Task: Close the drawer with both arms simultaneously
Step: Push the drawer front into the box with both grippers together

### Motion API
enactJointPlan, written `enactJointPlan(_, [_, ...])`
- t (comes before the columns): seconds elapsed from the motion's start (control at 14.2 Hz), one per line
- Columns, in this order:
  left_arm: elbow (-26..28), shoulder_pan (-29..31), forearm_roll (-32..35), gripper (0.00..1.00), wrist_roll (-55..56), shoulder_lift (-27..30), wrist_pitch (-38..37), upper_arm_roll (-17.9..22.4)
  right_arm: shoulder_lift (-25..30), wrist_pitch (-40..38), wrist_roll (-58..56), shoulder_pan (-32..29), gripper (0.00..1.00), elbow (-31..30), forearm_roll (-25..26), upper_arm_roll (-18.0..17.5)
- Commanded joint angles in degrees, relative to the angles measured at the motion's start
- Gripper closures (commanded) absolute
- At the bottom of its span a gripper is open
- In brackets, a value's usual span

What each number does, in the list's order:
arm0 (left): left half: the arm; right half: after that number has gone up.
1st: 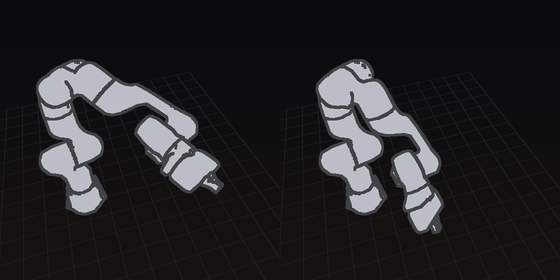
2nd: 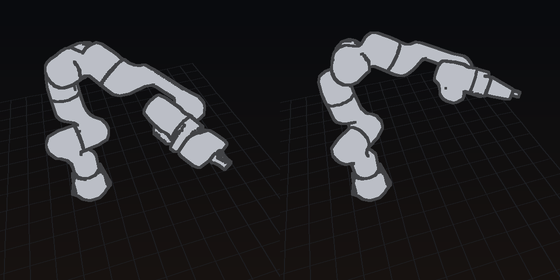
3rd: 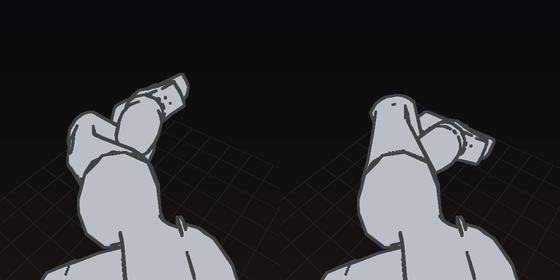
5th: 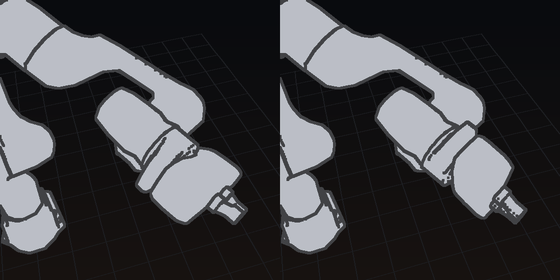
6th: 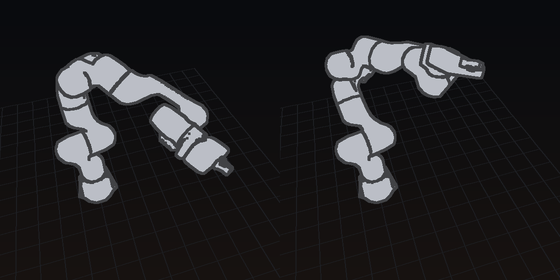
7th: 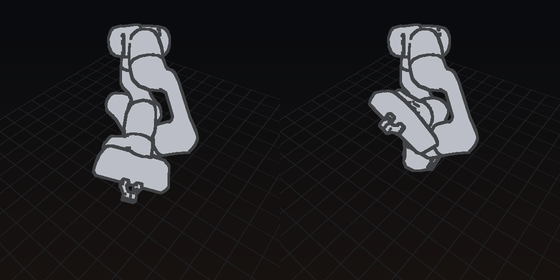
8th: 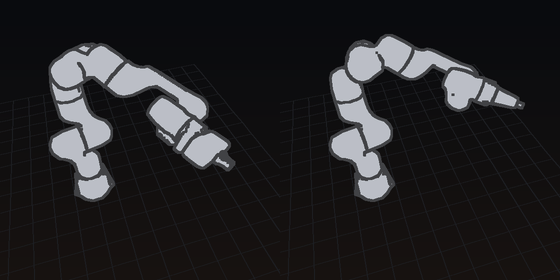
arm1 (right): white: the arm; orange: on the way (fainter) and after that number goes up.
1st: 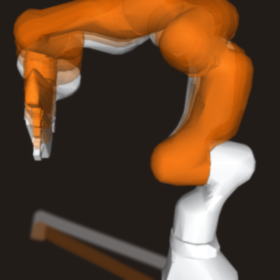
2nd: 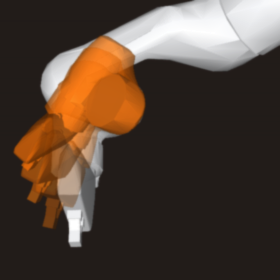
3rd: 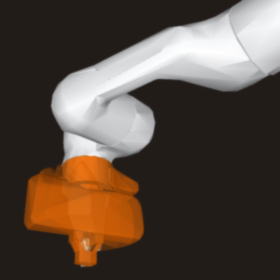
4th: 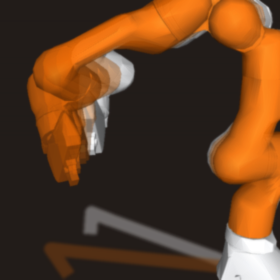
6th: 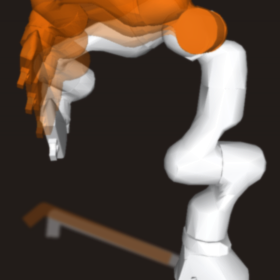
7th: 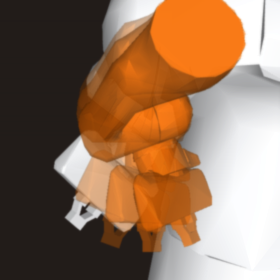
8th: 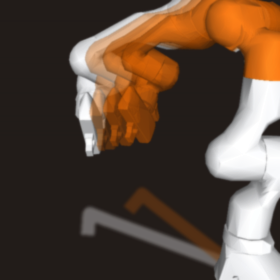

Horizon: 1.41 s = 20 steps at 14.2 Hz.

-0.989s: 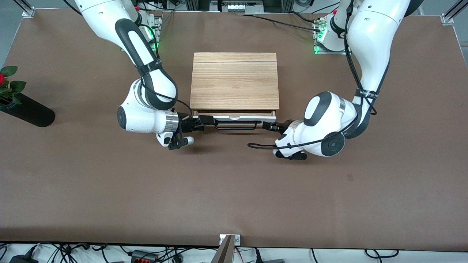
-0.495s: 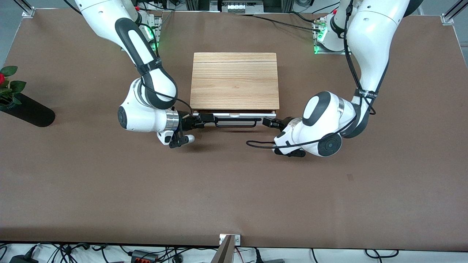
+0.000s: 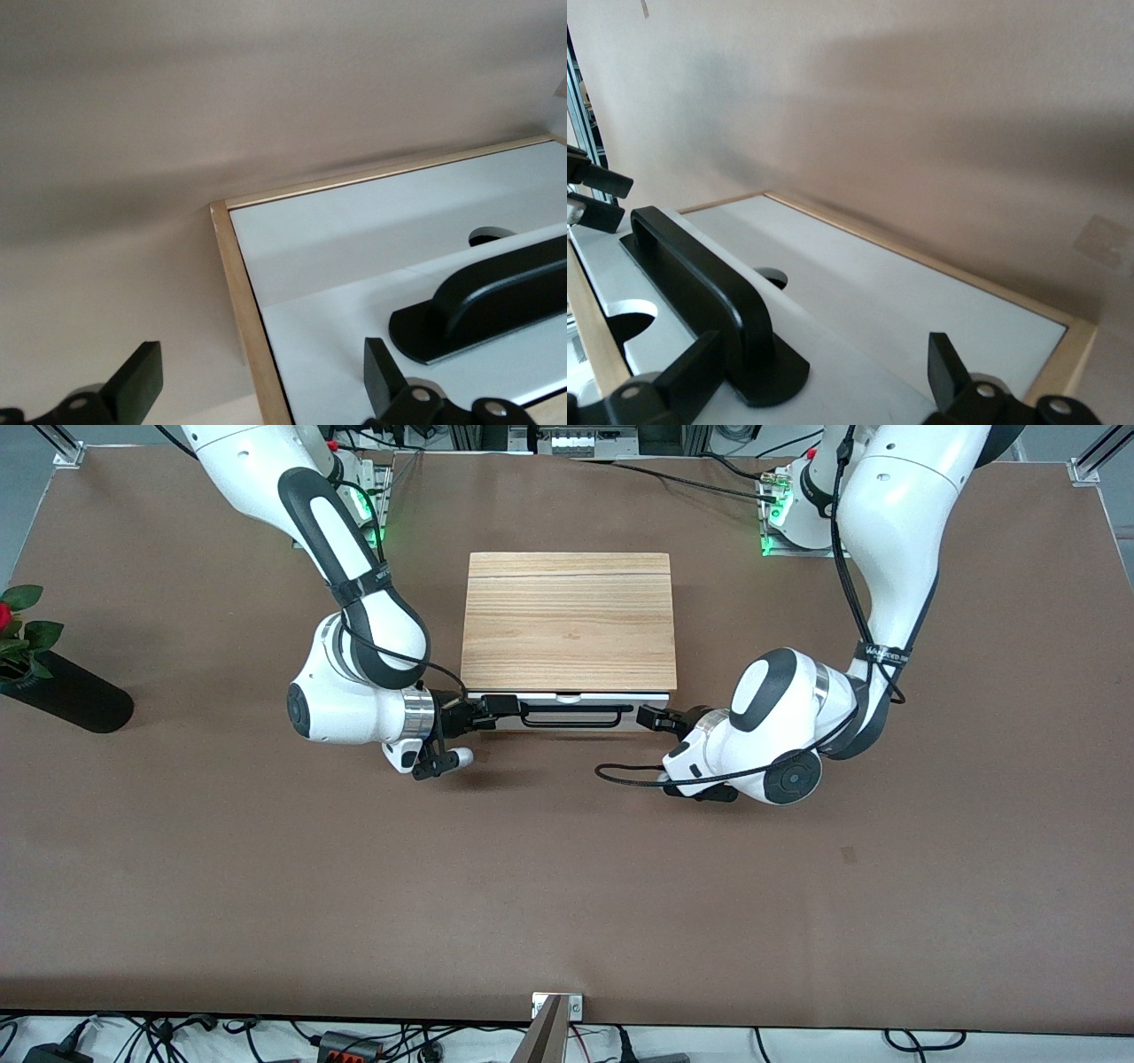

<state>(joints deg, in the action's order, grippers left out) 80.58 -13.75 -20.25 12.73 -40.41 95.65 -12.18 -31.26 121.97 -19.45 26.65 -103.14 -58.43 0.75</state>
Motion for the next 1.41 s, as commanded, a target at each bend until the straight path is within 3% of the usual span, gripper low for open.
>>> enactJointPlan(0.0, [0.6,0.1,-1.1,0.0,-0.5,0.1,-0.7,0.0,-2.0,-0.1,-3.1,2.4,0.0,-8.4,6.6,1.9])
enactJointPlan(0.57, [1.6,0.1,-1.1,0.0,-0.5,-0.5,-0.7,0.0,-1.9,-0.9,-3.1,2.5,0.0,-8.6,6.9,2.0])
enactJointPlan(0.71, [1.9,0.1,-1.1,0.0,-0.5,-0.5,-0.7,0.0,-1.6,-1.0,-3.0,2.5,0.0,-7.8,10.4,2.1])
enactJointPlan(0.92, [1.6,0.8,-1.1,0.0,-0.6,-0.3,-0.7,0.0,0.1,-1.0,-3.0,2.6,0.0,-7.3,11.8,2.7])
enactJointPlan(1.13, [0.7,2.6,-0.9,0.0,-0.7,0.2,-0.6,0.0,2.0,-3.5,4.1,2.3,0.0,-3.2,25.7,3.3])
enactJointPlan(1.34, [-0.9,3.5,-0.7,0.0,-0.8,0.4,-0.5,0.0,3.0,-13.0,9.8,1.9,0.0,4.8,34.1,4.5])
